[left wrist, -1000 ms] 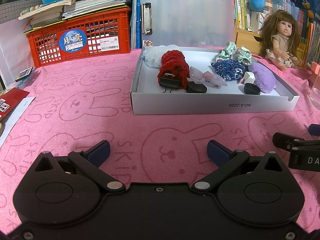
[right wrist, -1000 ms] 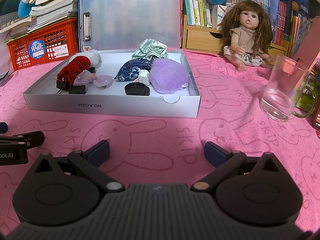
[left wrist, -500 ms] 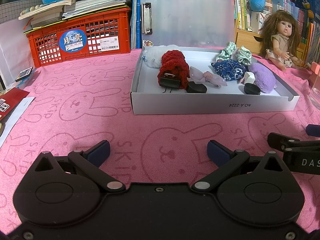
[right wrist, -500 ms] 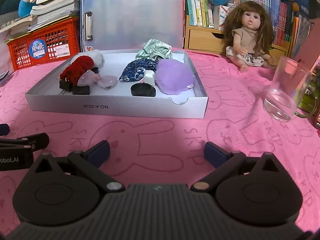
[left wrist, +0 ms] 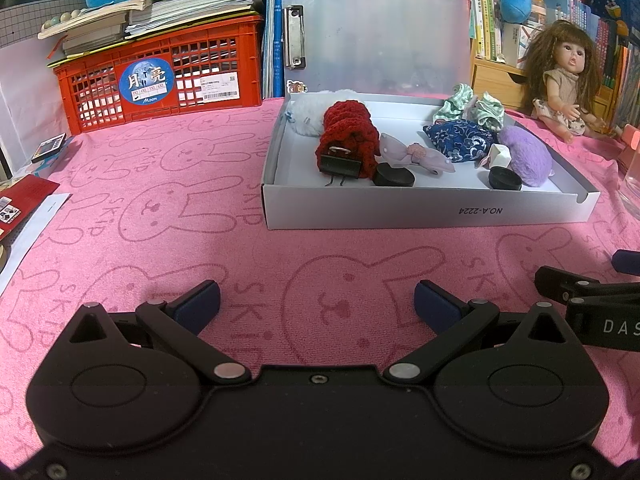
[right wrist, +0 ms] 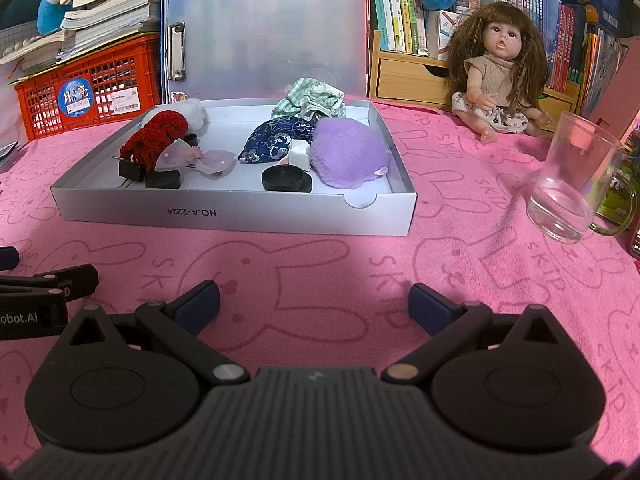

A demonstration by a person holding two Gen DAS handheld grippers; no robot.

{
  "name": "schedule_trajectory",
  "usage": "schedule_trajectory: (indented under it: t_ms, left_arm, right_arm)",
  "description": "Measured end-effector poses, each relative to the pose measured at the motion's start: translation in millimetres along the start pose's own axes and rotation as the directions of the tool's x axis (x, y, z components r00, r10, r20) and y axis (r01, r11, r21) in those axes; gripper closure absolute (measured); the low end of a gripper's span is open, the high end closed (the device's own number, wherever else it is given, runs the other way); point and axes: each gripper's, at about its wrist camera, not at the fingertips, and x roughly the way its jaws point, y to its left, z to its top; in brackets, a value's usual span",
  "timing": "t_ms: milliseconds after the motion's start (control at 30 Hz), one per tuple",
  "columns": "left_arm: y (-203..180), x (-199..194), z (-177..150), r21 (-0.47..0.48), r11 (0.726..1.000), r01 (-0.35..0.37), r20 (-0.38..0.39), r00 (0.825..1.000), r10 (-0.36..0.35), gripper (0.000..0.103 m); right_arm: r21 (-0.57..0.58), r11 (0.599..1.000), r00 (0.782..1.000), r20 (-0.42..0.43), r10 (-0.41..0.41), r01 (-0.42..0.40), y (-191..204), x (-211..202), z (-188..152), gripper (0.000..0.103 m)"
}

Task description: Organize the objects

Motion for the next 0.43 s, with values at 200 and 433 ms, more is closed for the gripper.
schedule_trajectory:
  t_ms: [200,433]
  left_arm:
    - [0.2,0.1,-0.4,-0.002,1.000,-0.002,0.000,1.000,0.002,0.000]
    - [0.2,0.0,-0.3,-0.002,1.000,-0.002,0.000,1.000,0.002,0.000]
  right_arm:
    - [0.000,1.000,1.000,0.000,0.000,0.000,0.0,0.0,0.0,0.000]
    - [0.000,1.000,1.000,0.000,0.000,0.000,0.1,0.0,0.0,0.000]
